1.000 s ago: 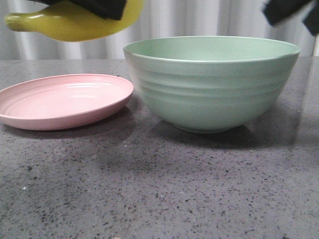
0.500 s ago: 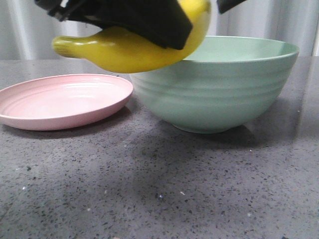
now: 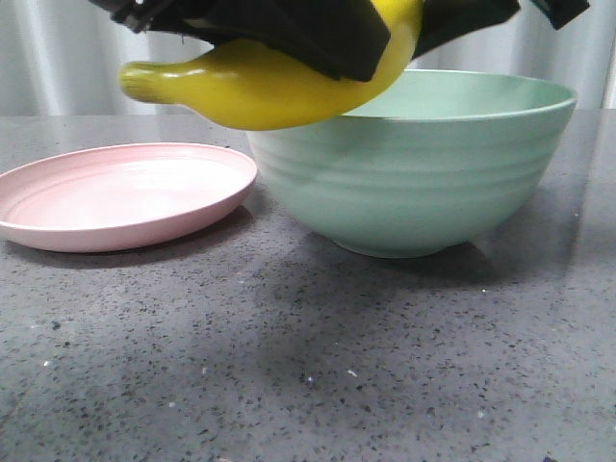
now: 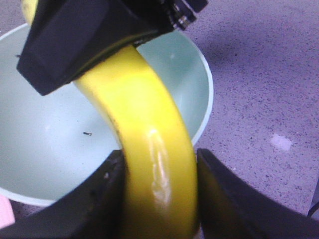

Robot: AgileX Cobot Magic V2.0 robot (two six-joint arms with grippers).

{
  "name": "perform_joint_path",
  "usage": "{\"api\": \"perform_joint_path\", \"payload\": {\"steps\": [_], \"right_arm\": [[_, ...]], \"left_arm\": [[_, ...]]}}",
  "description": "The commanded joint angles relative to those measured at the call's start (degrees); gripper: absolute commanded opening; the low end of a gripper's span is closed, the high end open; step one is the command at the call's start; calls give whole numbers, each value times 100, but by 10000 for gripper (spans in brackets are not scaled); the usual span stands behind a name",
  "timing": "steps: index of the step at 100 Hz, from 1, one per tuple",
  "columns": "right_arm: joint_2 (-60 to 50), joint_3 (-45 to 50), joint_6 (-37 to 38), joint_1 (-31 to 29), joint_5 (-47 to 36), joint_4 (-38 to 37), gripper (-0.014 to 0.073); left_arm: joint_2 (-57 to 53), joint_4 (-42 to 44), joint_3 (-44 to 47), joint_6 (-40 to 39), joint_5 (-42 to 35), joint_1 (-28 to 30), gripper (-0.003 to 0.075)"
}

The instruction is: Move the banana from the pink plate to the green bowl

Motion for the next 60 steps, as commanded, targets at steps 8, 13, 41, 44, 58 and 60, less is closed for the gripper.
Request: {"api": "perform_joint_path", "payload": {"steps": [8, 13, 41, 44, 58, 60], "right_arm": [[-146, -188, -63, -3, -290, 82, 43], [-146, -188, -63, -3, -290, 82, -4], [-272, -292, -63, -415, -417, 82, -66], [-288, -349, -95, -491, -417, 82, -66], [-355, -626, -253, -804, -467, 44, -66], [-355, -650, -324, -831, -510, 44, -66]], "left_arm": [[-126, -45, -207, 2, -587, -36, 277], [-126, -45, -207, 2, -618, -36, 283], [-335, -33, -207, 2, -936, -36, 388], [-378, -33, -207, 2, -936, -25, 391], [-559, -33, -207, 2, -1078, -25, 391], [-591, -33, -207, 2, -1108, -25, 391]]}}
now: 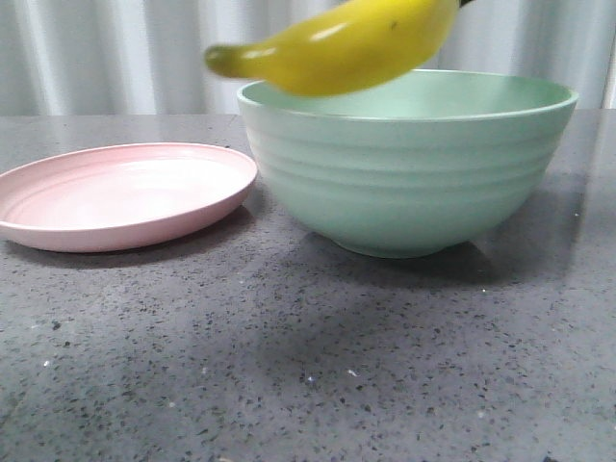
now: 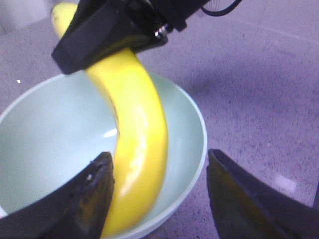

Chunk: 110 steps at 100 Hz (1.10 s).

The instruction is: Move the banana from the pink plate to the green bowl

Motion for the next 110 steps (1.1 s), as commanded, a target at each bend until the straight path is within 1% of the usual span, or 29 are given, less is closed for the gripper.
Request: {"api": "perform_joint_path", "payload": {"steps": [1, 7, 22, 28, 35, 42, 59, 67, 71, 95, 110], "right_arm": [[-258, -356, -253, -154, -430, 97, -66], [-258, -368, -386, -236, -675, 44, -66], [-61, -346, -386, -248, -973, -605, -62], [74, -346, -386, -248, -983, -643, -57], [228, -346, -386, -248, -983, -640, -19], [350, -346, -386, -235, -1021, -640, 54], [493, -346, -386, -194, -1021, -655, 309], [493, -346, -386, -194, -1045, -669, 381], [493, -346, -386, -194, -1059, -669, 392], [460, -346, -386, -194, -1071, -708, 388], [250, -346, -521, -194, -999, -1170, 386]], "left_arm": [[-247, -33, -197, 2, -578, -25, 391], [-290, -33, -197, 2, -654, -25, 390], [-313, -50, -197, -9, -703, -25, 390], [-313, -70, -197, -9, -739, -25, 390], [-313, -70, -197, -9, -820, -25, 390], [-313, -70, -197, -9, -905, -25, 390], [-313, -74, -197, -9, -931, -25, 390], [-313, -74, -197, -9, -931, -25, 390], [-313, -74, -197, -9, -931, -25, 390], [-313, -74, -197, -9, -931, -25, 390], [-350, -74, -197, -9, -931, -25, 389]]}}
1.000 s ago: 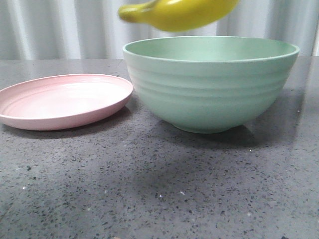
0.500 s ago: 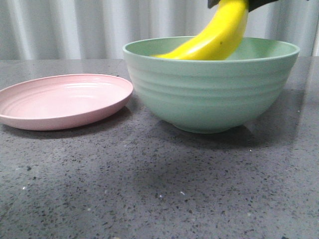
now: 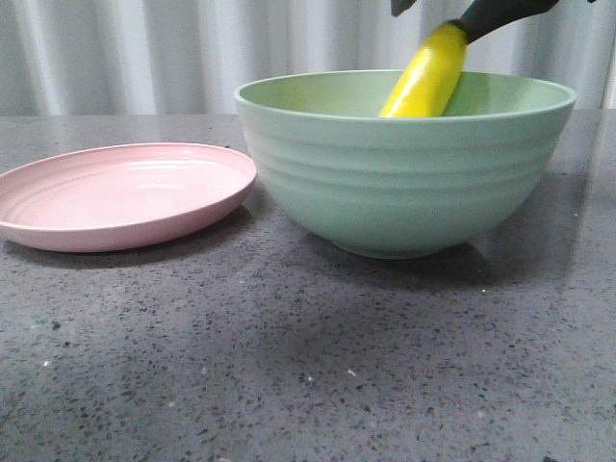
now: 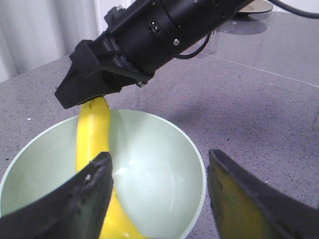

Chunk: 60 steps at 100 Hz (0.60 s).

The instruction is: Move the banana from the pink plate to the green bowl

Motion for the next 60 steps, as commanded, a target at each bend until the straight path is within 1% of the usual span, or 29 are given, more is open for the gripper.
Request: {"api": "perform_joint_path", "payload": {"steps": [1, 6, 10, 14, 18, 21, 25, 34, 37, 52, 60], "right_arm": [[-387, -185, -159, 2, -276, -236, 386], [-505, -185, -241, 2, -188, -349, 381], [-609, -185, -284, 2, -123, -435, 356], [-699, -185, -338, 2, -66, -488, 315], [-837, -176, -416, 2, -31, -502, 235], [-895, -163, -444, 2, -28, -512, 196], [-1053, -113, -448, 2, -15, -512, 102], [-1347, 88, -472, 2, -92, -512, -36], [-1455, 176, -501, 2, -131, -512, -72], [-2115, 862, -780, 2, -451, -512, -71], [-2513, 1315, -989, 2, -773, -512, -71]], "left_arm": [[-185, -54, -197, -9, -455, -25, 389], [-213, -54, -197, -9, -444, -25, 384], [-252, -54, -197, -9, -403, -25, 370], [-282, -66, -197, -9, -345, -25, 331], [-326, -65, -197, -9, -281, -25, 271], [-358, -77, -197, -9, -248, -25, 223], [-406, -77, -197, -9, -220, -25, 150], [-579, -77, -141, -9, -220, -25, 8], [-652, -77, -103, -9, -220, -25, -20], [-1010, -77, 126, -9, -244, -25, -20], [-1262, -77, 331, -9, -358, -25, -20]]}}
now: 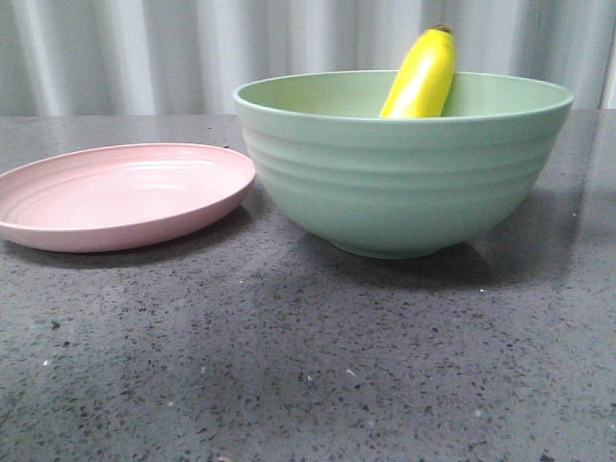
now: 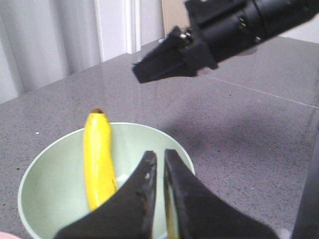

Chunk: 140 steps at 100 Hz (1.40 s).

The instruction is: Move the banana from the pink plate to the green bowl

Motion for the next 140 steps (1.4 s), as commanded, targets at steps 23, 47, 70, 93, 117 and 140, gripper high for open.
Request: {"api": "perform_joint_path", "payload": {"steps": [23, 47, 70, 93, 117, 140], "right_arm": [[-1860, 1817, -469, 2, -1786, 3, -71], [-3179, 3261, -483, 2, -2932, -118, -71], [-4025, 4121, -483, 2, -3351, -118, -71], [-4159, 4226, -483, 2, -3272, -118, -71], [-4159, 4231, -483, 2, -3272, -118, -71], [-4159, 4231, -483, 2, -3272, -118, -71]], "left_arm": [[-1127, -61, 914, -9, -1146, -25, -20], [-1975, -61, 2095, -9, -1649, -25, -20], [-2586, -61, 3029, -9, -2082, -25, -20], [-2687, -61, 3318, -9, -2041, -25, -20], [-2687, -61, 3318, -9, -2044, -25, -20], [-2639, -61, 3369, -9, -2057, -25, -20]]}}
